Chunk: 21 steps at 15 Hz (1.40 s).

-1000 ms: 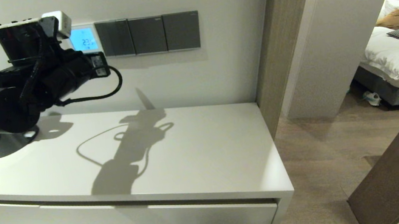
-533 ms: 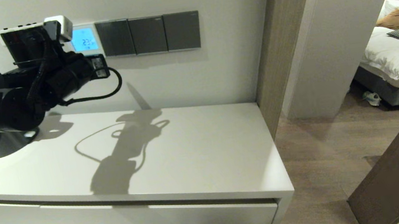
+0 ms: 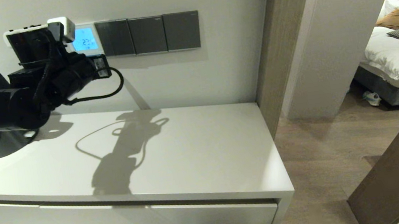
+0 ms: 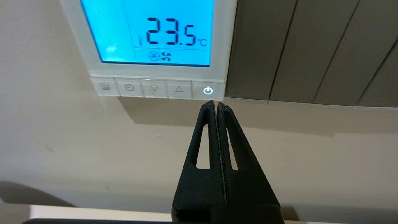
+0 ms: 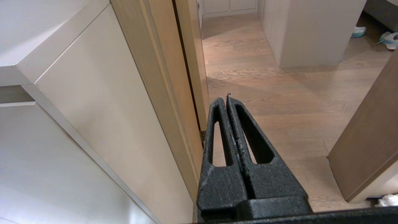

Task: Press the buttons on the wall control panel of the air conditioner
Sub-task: Turn off the central air conditioner

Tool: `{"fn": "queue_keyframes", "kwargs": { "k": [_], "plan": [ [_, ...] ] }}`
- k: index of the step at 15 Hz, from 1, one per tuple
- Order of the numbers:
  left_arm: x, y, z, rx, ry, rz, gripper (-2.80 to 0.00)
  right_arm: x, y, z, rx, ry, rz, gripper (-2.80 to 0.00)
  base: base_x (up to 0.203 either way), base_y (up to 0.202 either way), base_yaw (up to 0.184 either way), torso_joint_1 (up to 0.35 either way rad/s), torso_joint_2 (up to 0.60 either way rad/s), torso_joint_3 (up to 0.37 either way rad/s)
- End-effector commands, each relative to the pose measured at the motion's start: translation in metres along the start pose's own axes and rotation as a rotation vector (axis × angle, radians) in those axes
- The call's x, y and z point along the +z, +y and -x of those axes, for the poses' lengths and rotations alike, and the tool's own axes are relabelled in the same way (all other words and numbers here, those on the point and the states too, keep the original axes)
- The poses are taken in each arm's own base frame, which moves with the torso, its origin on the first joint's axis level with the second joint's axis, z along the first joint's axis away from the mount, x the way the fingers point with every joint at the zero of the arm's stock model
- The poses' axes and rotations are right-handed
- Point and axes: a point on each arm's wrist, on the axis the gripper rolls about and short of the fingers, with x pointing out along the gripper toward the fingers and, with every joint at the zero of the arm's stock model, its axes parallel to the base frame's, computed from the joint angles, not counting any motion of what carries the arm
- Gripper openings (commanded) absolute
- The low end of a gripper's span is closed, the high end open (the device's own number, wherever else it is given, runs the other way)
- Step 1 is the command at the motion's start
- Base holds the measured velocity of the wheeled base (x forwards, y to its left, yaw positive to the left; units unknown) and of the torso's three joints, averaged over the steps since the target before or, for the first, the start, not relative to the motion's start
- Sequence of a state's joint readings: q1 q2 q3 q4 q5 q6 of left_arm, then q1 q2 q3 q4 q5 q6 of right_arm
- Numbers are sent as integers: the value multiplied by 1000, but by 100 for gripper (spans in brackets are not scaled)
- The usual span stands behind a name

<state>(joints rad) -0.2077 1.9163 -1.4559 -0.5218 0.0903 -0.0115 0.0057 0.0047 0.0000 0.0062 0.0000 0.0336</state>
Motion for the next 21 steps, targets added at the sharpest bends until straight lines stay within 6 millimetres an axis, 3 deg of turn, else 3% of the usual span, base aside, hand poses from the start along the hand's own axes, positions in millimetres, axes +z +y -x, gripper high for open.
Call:
{"fn": "queue_keyframes", "kwargs": {
  "k": [1, 21],
  "plan": [
    [-3, 1, -4, 4, 3, -1, -280, 0, 0, 0, 1, 3, 0, -280, 0, 0, 0, 0, 0, 0],
    [3, 7, -3, -11, -23, 21, -280, 0, 0, 0, 0, 3, 0, -280, 0, 0, 0, 0, 0, 0]
  ]
}}
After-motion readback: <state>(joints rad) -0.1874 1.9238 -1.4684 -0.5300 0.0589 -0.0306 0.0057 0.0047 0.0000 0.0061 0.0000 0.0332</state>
